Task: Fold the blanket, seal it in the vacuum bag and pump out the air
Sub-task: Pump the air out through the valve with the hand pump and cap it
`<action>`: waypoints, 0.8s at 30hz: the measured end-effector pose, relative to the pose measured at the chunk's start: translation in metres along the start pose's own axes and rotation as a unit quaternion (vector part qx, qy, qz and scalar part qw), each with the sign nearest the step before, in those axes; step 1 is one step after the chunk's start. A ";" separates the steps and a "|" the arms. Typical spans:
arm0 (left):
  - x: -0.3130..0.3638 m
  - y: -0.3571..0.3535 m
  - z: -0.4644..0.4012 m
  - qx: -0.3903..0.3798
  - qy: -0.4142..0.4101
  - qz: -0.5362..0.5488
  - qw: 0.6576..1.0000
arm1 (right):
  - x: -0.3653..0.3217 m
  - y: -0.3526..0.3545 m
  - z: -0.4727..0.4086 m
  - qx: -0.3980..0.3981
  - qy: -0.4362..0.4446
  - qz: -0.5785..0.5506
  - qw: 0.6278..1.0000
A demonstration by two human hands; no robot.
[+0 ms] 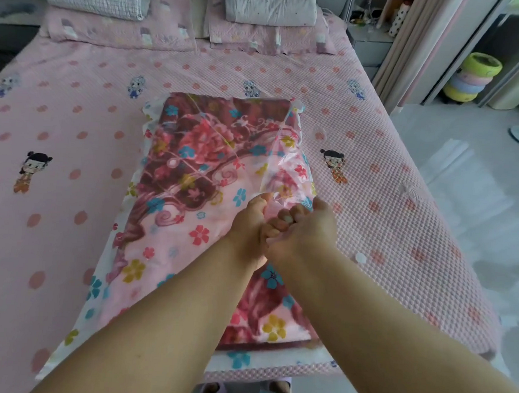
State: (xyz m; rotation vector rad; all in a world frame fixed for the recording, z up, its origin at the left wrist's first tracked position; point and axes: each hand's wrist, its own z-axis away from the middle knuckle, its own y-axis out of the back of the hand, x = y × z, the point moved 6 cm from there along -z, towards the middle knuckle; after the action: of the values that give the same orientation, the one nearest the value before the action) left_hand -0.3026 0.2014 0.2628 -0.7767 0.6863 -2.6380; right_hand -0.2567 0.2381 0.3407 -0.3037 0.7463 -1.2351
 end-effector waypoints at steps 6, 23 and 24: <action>0.008 0.010 -0.008 0.055 -0.066 -0.049 0.995 | -0.005 0.023 0.041 -0.103 -0.043 0.022 0.994; 0.005 -0.003 -0.003 -0.023 0.006 0.025 0.999 | -0.001 -0.002 0.006 -0.031 -0.012 0.008 0.999; 0.004 0.001 -0.003 0.002 0.002 -0.002 1.000 | -0.002 0.006 0.018 -0.062 -0.028 0.008 0.998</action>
State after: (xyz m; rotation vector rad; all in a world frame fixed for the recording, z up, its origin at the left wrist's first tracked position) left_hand -0.3071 0.1996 0.2619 -0.7732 0.6801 -2.6444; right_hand -0.2408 0.2388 0.3509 -0.4319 0.7764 -1.1627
